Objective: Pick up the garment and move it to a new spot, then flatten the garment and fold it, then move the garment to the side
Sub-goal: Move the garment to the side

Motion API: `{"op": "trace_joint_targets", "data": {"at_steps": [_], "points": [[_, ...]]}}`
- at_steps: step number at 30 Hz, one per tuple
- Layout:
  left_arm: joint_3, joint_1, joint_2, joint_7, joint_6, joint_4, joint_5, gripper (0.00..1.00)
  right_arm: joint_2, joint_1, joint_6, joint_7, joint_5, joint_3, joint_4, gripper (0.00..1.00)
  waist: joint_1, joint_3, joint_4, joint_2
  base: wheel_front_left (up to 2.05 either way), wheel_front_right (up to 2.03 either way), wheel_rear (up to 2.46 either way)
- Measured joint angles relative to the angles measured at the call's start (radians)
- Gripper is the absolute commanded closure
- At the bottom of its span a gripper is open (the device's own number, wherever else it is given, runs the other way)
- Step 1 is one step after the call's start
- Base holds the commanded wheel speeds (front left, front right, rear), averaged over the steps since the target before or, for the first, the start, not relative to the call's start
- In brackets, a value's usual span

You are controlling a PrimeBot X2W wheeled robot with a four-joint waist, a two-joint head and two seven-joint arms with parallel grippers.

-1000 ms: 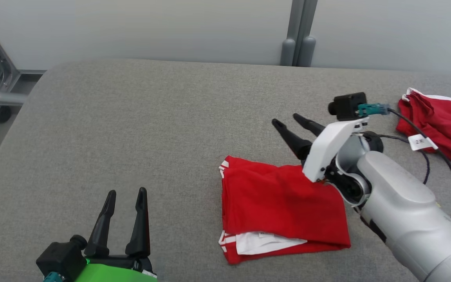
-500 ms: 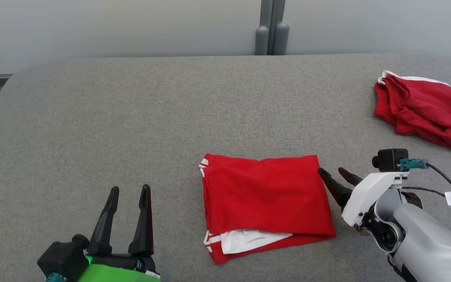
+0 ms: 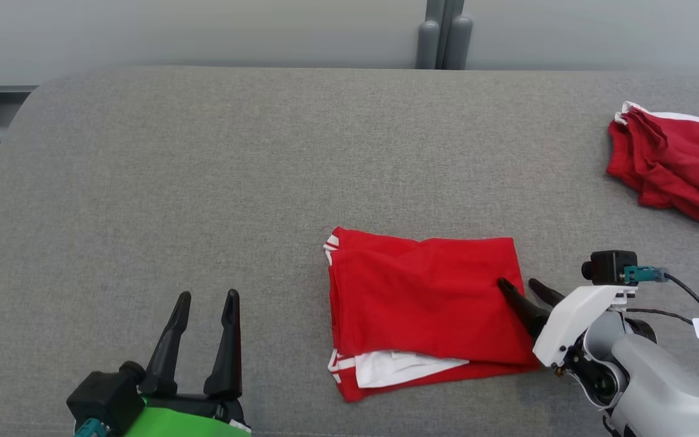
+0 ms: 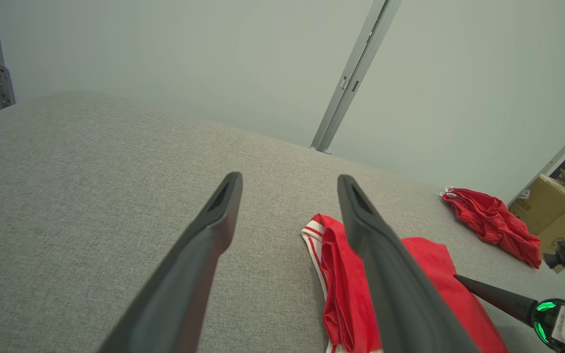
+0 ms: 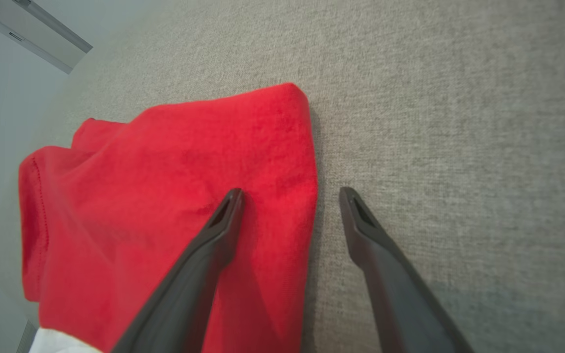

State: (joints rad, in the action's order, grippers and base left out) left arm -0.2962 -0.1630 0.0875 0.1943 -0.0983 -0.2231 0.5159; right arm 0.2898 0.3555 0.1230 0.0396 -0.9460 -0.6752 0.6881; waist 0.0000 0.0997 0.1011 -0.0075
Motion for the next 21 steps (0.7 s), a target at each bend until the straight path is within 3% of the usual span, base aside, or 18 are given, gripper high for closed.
{"op": "trace_joint_targets", "data": {"at_steps": [7, 8, 10, 13, 14, 21], "points": [[0.008, 0.000, 0.003, -0.001, 0.000, 0.013, 0.000, 0.00, -0.024, 0.000, 0.000, -0.019, -0.052, -0.015, 0.010, 0.00, 0.0000, 0.002, 0.028, 0.0000, 0.00, 0.00, 0.00], [0.008, 0.000, 0.003, -0.001, 0.000, 0.014, 0.000, 0.00, -0.030, 0.000, 0.000, -0.024, -0.060, -0.016, 0.007, 0.13, 0.0000, 0.001, 0.029, 0.0000, 0.00, 0.00, 0.00], [0.008, 0.000, 0.003, -0.001, 0.000, 0.015, 0.000, 0.00, -0.035, 0.000, 0.000, -0.025, -0.072, -0.021, 0.002, 0.55, 0.0000, 0.000, 0.030, 0.0000, 0.00, 0.00, 0.00], [0.008, 0.000, 0.003, -0.001, 0.000, 0.016, 0.000, 0.00, -0.033, 0.000, 0.000, -0.029, -0.077, -0.035, -0.005, 0.85, 0.0000, -0.001, 0.031, 0.0000, 0.00, 0.00, 0.00], [0.009, 0.000, 0.003, -0.001, 0.000, 0.016, 0.000, 0.00, -0.033, 0.000, 0.000, -0.029, -0.077, -0.038, -0.008, 1.00, 0.0000, -0.001, 0.031, 0.0000, 0.00, 0.00, 0.00], [0.012, 0.000, 0.004, -0.001, 0.000, 0.017, 0.000, 0.00, -0.013, 0.004, 0.000, -0.022, -0.086, -0.052, -0.041, 1.00, 0.0000, -0.004, 0.024, 0.0000, 0.00, 0.00, 0.00]]}}
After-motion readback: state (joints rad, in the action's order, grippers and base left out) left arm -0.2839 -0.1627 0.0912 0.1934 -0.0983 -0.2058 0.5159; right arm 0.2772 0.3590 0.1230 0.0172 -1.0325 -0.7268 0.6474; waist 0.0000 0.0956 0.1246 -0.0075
